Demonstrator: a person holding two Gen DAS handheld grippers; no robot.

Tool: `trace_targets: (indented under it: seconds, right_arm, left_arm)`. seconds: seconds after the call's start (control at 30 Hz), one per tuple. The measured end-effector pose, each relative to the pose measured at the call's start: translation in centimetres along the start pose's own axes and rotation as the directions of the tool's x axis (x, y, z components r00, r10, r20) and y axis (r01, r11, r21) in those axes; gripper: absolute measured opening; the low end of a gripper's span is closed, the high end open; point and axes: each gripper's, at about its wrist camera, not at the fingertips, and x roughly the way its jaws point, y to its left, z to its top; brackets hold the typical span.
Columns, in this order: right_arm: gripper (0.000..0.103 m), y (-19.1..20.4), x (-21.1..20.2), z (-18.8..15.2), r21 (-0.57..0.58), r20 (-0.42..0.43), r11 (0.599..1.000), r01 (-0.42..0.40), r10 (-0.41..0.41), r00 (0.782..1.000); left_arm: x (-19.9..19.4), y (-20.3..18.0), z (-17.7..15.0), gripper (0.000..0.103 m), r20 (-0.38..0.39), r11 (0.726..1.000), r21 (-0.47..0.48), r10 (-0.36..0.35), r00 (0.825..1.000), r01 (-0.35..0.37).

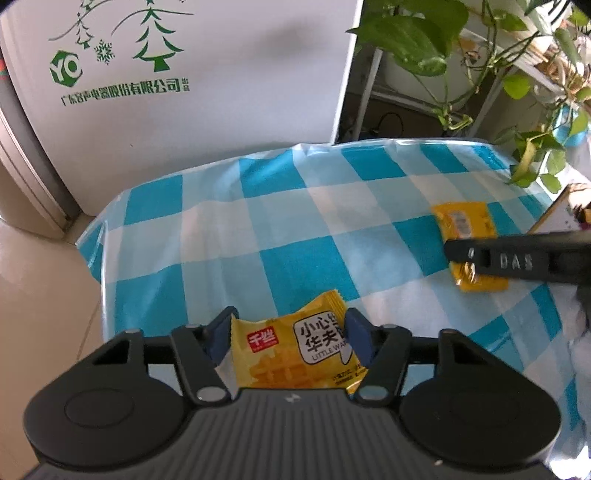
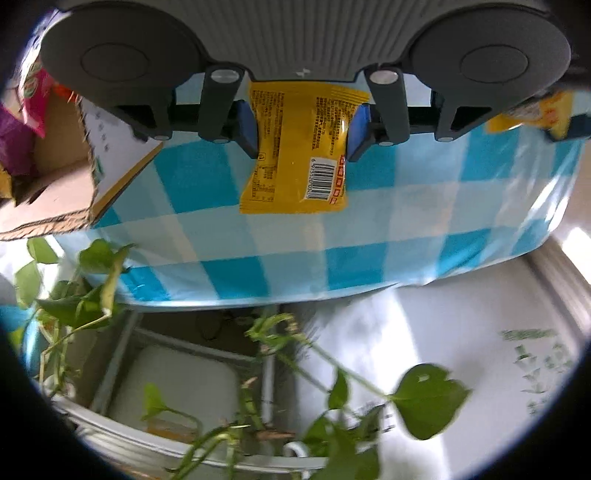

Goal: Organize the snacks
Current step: 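Close left tool on yellow waffle bag while right tool closes on orange-yellow bag, then lift yellow waffle bag with left tool while right tool carries orange-yellow bag to box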

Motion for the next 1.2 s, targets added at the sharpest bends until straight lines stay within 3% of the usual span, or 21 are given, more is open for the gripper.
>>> trace_targets:
  seconds: [0.17,0.37,0.5,0.7,0.8,0.9,1.0,1.2]
  right_arm:
    - [0.056,0.3,-2.0,-1.2,-0.034,-0.034,0.998,-0.049,0.048,0.998]
    - [0.056,-0.5,-5.8,-3.5,0.019,-0.036,0.997,-0.08,0.081,0.996]
    - [0.056,-1.3,-7.9,-5.4,0.07,-0.027,0.994,-0.088,0.09,0.996]
    - [0.056,-1.6,-9.6,-8.2,0.101,-0.041,0.989,-0.109,0.113,0.993]
    - [0.056,-1.2,-9.7,-9.1,0.067,-0.06,0.99,-0.125,0.129,0.99]
    - [0.056,-1.4,-9.4,-9.5,0.043,-0.085,0.99,-0.136,0.139,0.987]
    - [0.056,-1.7,-9.4,-9.6,0.029,-0.09,0.991,-0.129,0.131,0.987]
    - [0.056,-2.3,-9.6,-9.9,0.011,-0.095,0.99,-0.142,0.143,0.985]
  left_arm:
    - [-0.8,-0.8,-0.6,0.058,-0.005,0.999,0.007,-0.041,0.999,0.041]
    - [-2.5,-3.0,-2.4,0.056,0.001,0.994,0.033,-0.101,0.995,0.101]
    - [-3.5,-4.2,-3.4,0.053,0.016,0.992,0.077,-0.1,0.995,0.099]
    - [-4.4,-4.2,-5.3,0.053,0.002,0.99,0.056,-0.133,0.991,0.132]
    - [-5.1,-4.6,-6.6,0.058,-0.024,0.976,0.121,-0.181,0.983,0.183]
    - [-6.1,-5.0,-7.8,0.064,-0.036,0.936,0.263,-0.231,0.972,0.232]
    - [-7.1,-5.1,-8.8,0.067,-0.013,0.891,0.397,-0.235,0.972,0.221]
    - [-7.8,-6.1,-10.4,0.069,0.003,0.763,0.611,-0.267,0.964,0.21]
